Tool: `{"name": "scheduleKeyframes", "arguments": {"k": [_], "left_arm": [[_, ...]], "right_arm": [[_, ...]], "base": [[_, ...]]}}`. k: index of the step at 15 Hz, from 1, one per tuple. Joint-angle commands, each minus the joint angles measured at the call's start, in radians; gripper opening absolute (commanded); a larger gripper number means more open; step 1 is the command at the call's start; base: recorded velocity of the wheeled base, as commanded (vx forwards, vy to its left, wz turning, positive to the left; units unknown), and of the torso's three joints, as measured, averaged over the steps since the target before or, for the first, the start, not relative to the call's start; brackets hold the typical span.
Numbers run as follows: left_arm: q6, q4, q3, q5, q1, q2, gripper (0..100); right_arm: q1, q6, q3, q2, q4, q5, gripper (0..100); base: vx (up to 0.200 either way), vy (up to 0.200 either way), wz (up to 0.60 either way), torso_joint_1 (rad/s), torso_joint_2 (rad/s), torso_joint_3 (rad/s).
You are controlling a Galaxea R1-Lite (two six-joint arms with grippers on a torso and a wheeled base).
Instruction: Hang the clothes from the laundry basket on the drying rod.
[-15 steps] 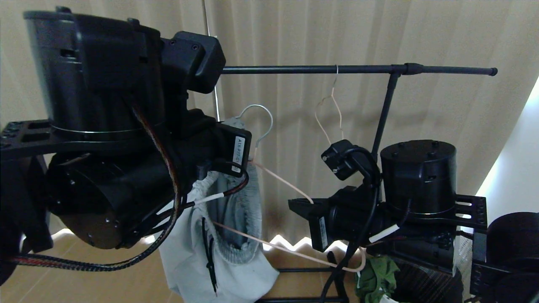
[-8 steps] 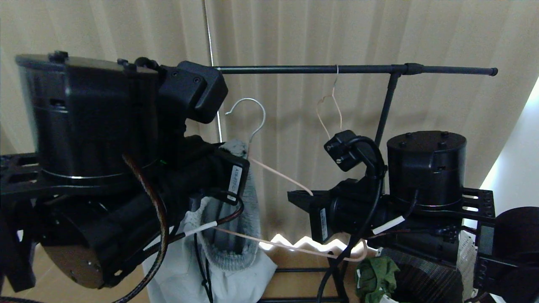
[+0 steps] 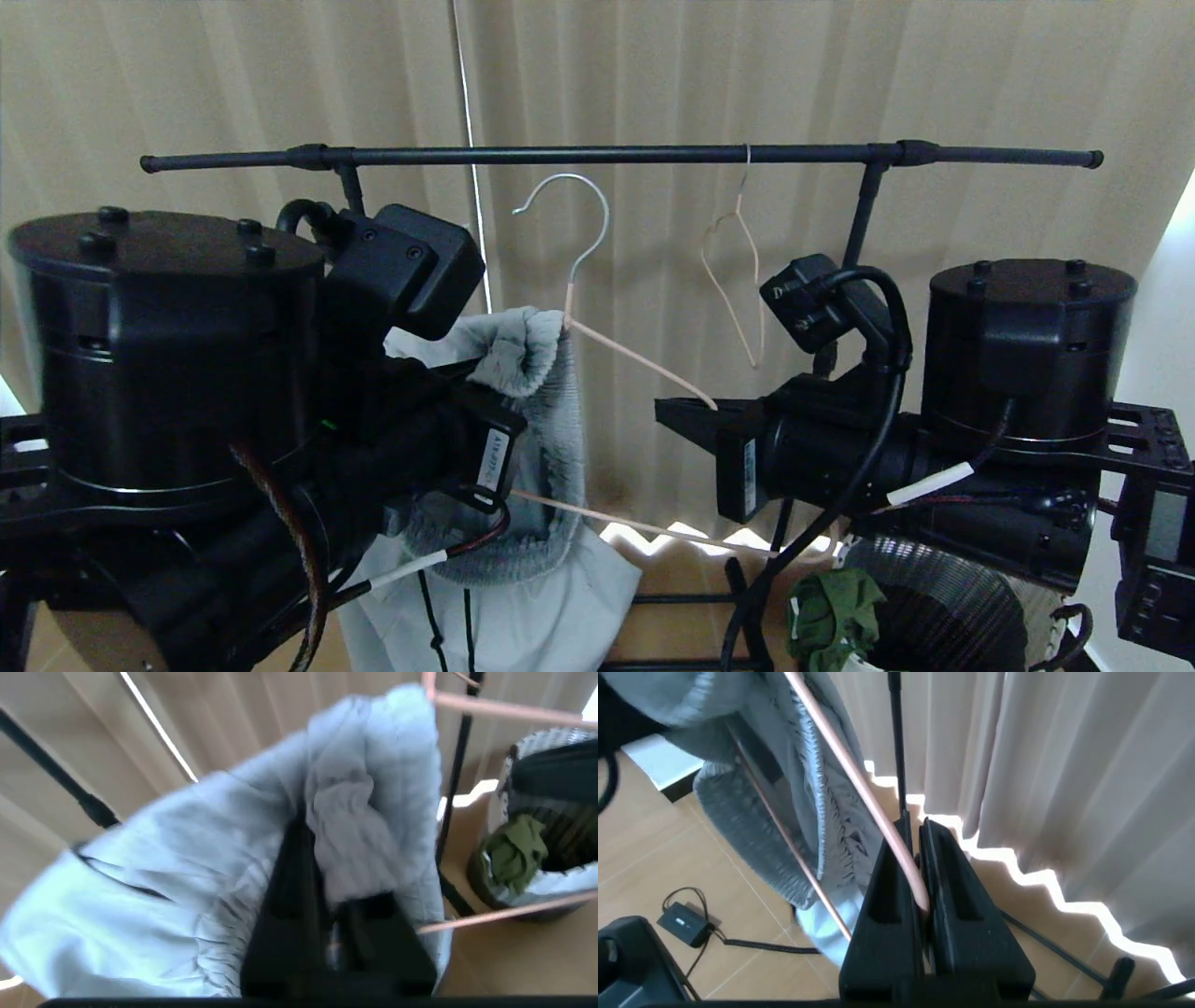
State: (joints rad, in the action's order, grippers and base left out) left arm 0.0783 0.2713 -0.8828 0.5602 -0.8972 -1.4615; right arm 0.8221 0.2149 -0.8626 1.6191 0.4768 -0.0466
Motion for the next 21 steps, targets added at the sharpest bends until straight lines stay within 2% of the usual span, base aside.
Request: {"name": "scheduleKeyframes", "arguments": {"k": [1, 4, 8, 10, 14, 17, 21], "left_arm": [[0.001, 0.002, 0.001, -0.003, 0.0, 0.007, 100], [0.006, 0.003, 0.001, -0.01, 0.0, 0.009, 100], [0.017, 0.003, 0.036, -0.079, 0.0, 0.049, 100], [0.02, 0.003, 0.065, -0.091, 0.0, 0.078, 100], [0.021, 0.003, 0.08, -0.097, -0.002, 0.127, 100], [0.023, 0.003, 0.082, -0.174, 0.0, 0.162, 100], [0.032, 0.0, 0.082, -0.177, 0.014, 0.181, 100]], "right_arm": [[0.005, 0.0, 0.0, -0.015, -0.001, 0.001, 0], [0.005, -0.002, -0.001, -0.024, -0.001, 0.001, 0], [0.002, -0.006, 0.002, -0.036, -0.001, -0.001, 0], [-0.028, -0.008, 0.004, -0.051, -0.003, -0.001, 0], [-0.098, -0.061, 0.037, -0.082, -0.003, -0.001, 0], [-0.129, -0.063, 0.059, -0.117, -0.003, -0.001, 0], [-0.161, -0.085, 0.102, -0.165, -0.006, -0.001, 0]], "base": [[0.0, 0.0, 0.0, 0.0, 0.0, 0.0], [0.0, 0.0, 0.0, 0.0, 0.0, 0.0], [0.0, 0.0, 0.0, 0.0, 0.0, 0.0], [0.0, 0.0, 0.0, 0.0, 0.0, 0.0], [0.0, 0.0, 0.0, 0.0, 0.0, 0.0], [0.0, 0.0, 0.0, 0.0, 0.0, 0.0], [0.0, 0.0, 0.0, 0.0, 0.0, 0.0]]}}
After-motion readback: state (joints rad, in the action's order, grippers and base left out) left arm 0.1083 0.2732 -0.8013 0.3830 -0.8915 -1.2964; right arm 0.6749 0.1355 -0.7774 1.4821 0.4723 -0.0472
